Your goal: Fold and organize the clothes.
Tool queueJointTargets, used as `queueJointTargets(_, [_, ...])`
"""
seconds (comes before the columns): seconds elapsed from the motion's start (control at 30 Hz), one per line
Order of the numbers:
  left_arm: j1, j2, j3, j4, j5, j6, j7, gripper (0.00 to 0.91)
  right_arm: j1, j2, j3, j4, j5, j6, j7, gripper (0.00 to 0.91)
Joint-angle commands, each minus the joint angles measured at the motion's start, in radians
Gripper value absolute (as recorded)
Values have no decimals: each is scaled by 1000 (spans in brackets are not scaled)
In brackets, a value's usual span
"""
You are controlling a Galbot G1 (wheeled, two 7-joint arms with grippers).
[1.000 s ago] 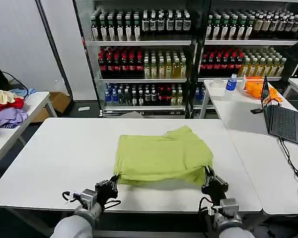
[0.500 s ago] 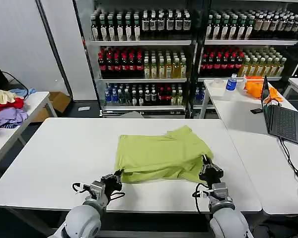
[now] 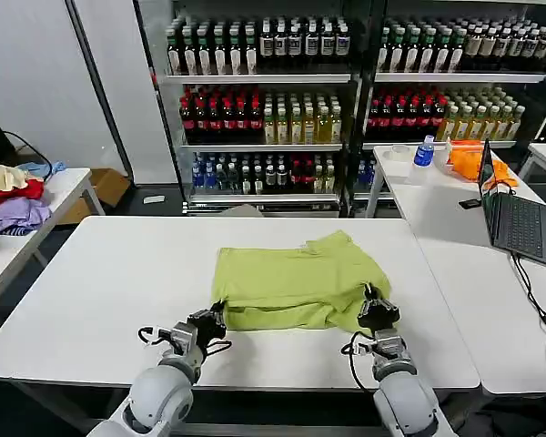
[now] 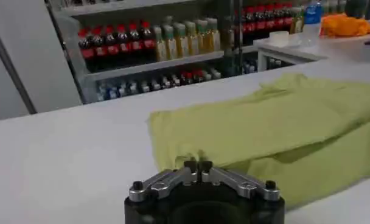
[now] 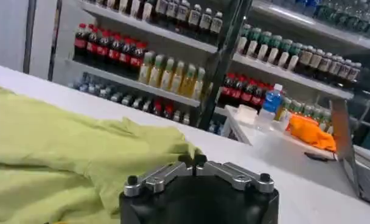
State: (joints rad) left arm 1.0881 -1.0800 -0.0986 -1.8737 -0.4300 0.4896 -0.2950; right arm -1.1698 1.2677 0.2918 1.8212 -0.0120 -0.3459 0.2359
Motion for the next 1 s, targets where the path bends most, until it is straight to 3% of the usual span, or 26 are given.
queueJointTargets(0.03, [-24,-16,6,27,7,-16,-8,71,18,4,-6,-45,-11,3,1,0])
queueJointTargets(0.2, [-41,-26,6,48,8,-33,-16,71,31,17,-14,-61,-17,3,5,0])
queueJointTargets(0.23, [-42,-28,6,51,8,-35,-18,141,32,18,-15,-62,-17,2,5,161])
queueJointTargets(0.27, [-44,-30,7,52,8,-36,-19,252,35,20,-17,-67,-19,2,5,574])
queueJointTargets(0.3, [-45,-31,7,55,9,-36,-20,665,37,22,-18,-69,-22,-1,6,907])
queueJointTargets(0.33, [-46,-34,8,57,11,-36,-19,907,40,25,-20,-73,-26,-12,8,907])
queueJointTargets(0.5, [-37,-29,13,62,24,-26,-17,907,37,30,-17,-52,0,-59,11,907])
queueJointTargets(0.7, [-15,-33,-1,37,24,-24,-20,907,-8,29,9,8,39,-26,3,907])
queueJointTargets(0.8, [11,-27,-18,15,21,-20,-21,907,-45,26,29,48,15,4,-18,907])
queueJointTargets(1.0, [60,0,-47,13,20,-6,-19,907,-133,24,84,130,59,-22,-4,907])
